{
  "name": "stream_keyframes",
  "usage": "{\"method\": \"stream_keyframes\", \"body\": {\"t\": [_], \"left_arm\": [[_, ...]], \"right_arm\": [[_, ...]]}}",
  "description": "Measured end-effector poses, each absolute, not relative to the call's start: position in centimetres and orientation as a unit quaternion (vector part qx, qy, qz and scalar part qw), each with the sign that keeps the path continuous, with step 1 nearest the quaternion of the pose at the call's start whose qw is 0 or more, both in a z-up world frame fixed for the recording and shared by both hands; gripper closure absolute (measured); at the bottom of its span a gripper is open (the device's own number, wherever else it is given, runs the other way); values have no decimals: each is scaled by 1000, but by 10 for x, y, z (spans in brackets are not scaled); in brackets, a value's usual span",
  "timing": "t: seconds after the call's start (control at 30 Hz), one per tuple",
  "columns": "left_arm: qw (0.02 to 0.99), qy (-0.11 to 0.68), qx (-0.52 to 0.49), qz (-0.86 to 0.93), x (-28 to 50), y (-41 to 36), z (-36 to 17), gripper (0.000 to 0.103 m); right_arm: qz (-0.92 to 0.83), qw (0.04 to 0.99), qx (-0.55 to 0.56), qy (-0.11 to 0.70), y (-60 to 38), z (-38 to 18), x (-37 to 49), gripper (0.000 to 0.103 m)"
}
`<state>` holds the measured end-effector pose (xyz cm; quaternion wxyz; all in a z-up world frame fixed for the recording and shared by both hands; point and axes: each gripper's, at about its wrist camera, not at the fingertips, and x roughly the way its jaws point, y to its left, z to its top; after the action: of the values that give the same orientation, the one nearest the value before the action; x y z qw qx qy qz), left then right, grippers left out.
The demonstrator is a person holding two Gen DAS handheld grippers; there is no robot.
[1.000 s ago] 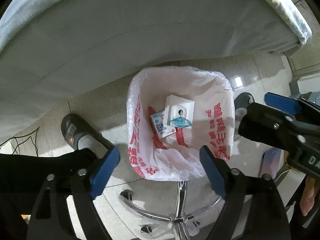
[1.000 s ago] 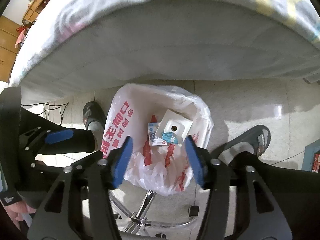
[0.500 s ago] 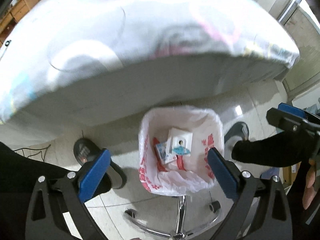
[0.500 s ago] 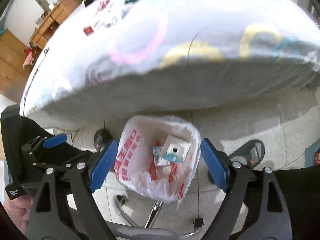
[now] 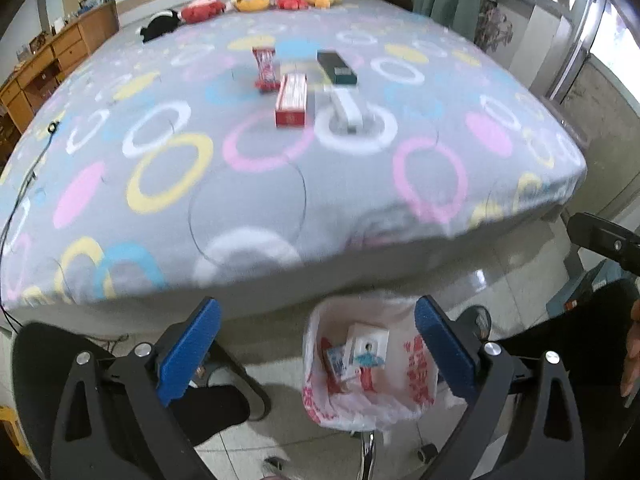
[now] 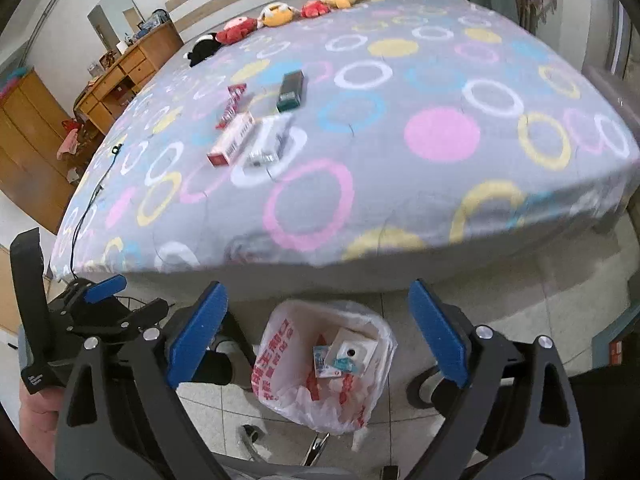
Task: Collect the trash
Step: 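Raise both tools back over the remaining items on the bed, then grasp the red-white paper box with the left gripper while the right gripper grasps the clear packet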
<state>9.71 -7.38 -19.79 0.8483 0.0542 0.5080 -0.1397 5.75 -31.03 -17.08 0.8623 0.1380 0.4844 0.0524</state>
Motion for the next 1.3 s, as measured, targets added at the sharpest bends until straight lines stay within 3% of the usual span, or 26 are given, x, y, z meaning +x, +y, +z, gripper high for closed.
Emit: {"method": "stream_keyframes", "body": {"t": [0.33,0.63,1.3], "left_arm": [[868,476,59,-132,131,-71,-156,8],[869,475,68,-124,190,-74,-154,8],[858,491,81,-130,282,-90,-212,8]], "right_arm": [[60,877,113,462,-295,-114,101,12],[53,872,100,476,-282,-95,165,12],[29,815,80,573,-256,-174,291,12]]}}
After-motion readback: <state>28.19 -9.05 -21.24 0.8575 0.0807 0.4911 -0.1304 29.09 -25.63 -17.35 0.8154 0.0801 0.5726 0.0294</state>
